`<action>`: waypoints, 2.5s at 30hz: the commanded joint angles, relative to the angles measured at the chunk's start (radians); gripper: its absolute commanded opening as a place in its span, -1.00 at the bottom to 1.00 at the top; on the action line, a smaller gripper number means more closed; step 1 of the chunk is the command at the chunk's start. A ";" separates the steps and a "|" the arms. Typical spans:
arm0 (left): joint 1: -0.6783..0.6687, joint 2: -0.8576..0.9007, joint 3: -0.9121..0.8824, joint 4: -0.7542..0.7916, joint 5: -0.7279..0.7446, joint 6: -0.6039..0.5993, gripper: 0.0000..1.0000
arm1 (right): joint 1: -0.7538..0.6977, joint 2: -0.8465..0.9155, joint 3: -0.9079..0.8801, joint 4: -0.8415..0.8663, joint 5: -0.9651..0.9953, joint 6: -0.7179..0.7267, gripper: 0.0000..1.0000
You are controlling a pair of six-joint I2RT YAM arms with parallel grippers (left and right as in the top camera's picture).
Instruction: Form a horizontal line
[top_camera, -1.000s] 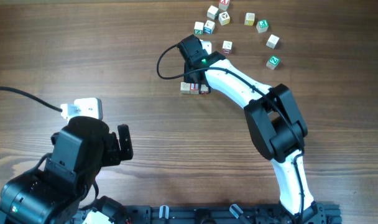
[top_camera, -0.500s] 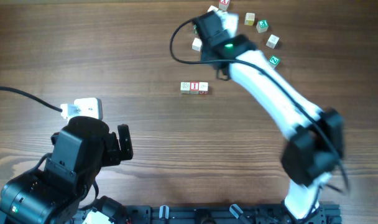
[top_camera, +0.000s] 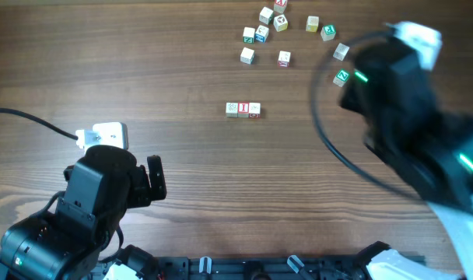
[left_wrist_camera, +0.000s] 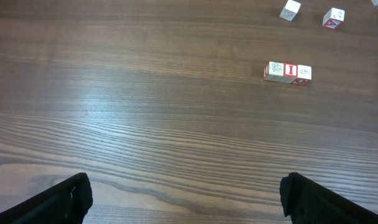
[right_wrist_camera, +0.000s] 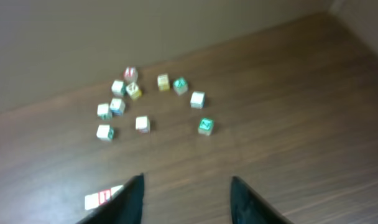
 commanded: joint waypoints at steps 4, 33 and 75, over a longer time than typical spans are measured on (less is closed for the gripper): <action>0.004 -0.002 -0.001 0.003 -0.010 -0.017 1.00 | -0.004 -0.223 0.011 -0.038 0.087 0.045 0.99; 0.004 -0.002 -0.001 0.002 -0.010 -0.017 1.00 | -0.004 0.413 -0.132 0.500 -0.623 -0.098 -0.91; 0.004 -0.002 -0.001 0.002 -0.010 -0.017 1.00 | 0.166 0.949 -0.135 0.680 -0.439 -0.058 -0.91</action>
